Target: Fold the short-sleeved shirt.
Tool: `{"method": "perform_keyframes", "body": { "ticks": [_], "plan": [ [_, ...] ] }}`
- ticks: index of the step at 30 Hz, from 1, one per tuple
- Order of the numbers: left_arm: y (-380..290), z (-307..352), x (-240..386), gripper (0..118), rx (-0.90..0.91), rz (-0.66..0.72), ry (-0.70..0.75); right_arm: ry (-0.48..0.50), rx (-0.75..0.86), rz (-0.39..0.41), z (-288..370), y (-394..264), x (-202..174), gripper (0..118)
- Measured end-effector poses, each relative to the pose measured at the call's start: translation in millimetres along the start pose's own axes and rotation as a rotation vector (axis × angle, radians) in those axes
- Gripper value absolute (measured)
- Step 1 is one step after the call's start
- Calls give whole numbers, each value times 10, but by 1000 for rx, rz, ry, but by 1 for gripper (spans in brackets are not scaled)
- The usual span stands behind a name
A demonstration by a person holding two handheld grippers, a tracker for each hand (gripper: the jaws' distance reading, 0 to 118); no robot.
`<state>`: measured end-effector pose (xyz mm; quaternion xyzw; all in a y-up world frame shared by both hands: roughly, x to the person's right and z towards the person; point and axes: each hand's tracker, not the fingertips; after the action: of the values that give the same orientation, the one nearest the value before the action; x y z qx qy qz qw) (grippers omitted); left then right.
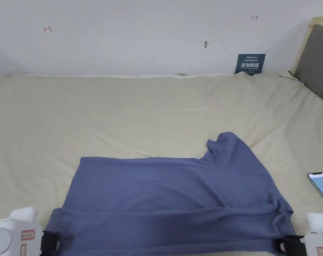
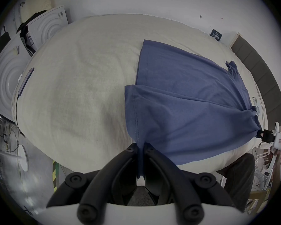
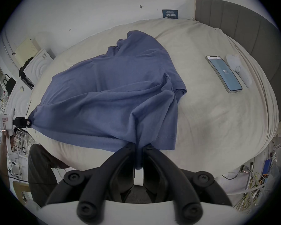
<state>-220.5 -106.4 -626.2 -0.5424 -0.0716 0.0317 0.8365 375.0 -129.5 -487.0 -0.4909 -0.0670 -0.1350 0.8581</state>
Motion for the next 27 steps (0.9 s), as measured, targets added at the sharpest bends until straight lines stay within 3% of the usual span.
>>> {"method": "perform_keyframes", "body": {
  "ticks": [1,2,3,4,6,7,8,9,12,13,14,16,18,19,21,22,23,27],
  "plan": [
    [9,-16,-13,118,-4,-2,18,-54,-10,-25,41,-2,-23,112],
    [6,-45,-53,111,-23,-5,21,-40,-2,-12,70,-9,-2,117],
    [-77,34,80,111,7,6,-38,-20,18,-10,134,-24,34,115],
    [-77,24,118,115,3,-5,18,8,77,-16,384,-22,79,115],
    [-5,13,247,115,20,-17,50,60,23,-52,362,103,98,113],
    [214,80,89,115,46,-29,64,58,39,-67,401,174,101,105],
    [419,99,28,113,64,-60,78,72,106,-77,439,259,95,88],
    [575,63,76,107,79,-64,85,49,164,-87,384,431,49,58],
    [981,-72,138,84,141,-40,-25,-6,199,-65,215,895,-40,18],
    [1140,-174,161,16,138,-40,-14,-67,255,-168,181,945,-70,0],
    [1313,-275,198,0,191,-23,32,-88,229,-164,91,1080,-81,0],
    [1586,-423,346,0,189,-49,56,-67,215,-158,-80,1330,-92,0],
    [1897,-649,407,0,174,-46,41,-117,198,-94,-249,1562,-260,0],
    [2036,-775,411,14,154,-35,26,-124,187,-74,-330,1644,-276,0],
    [2308,-1104,444,116,104,-65,67,-110,154,-58,-560,1811,-224,0],
    [2291,-1173,482,114,48,-132,94,-107,146,-55,-633,1871,-194,0],
    [2400,-1313,497,112,58,-107,54,-117,130,-47,-704,1933,-180,0],
    [2569,-1618,512,112,10,-121,145,-145,104,-2,-923,2124,-62,0]
  ]
}}
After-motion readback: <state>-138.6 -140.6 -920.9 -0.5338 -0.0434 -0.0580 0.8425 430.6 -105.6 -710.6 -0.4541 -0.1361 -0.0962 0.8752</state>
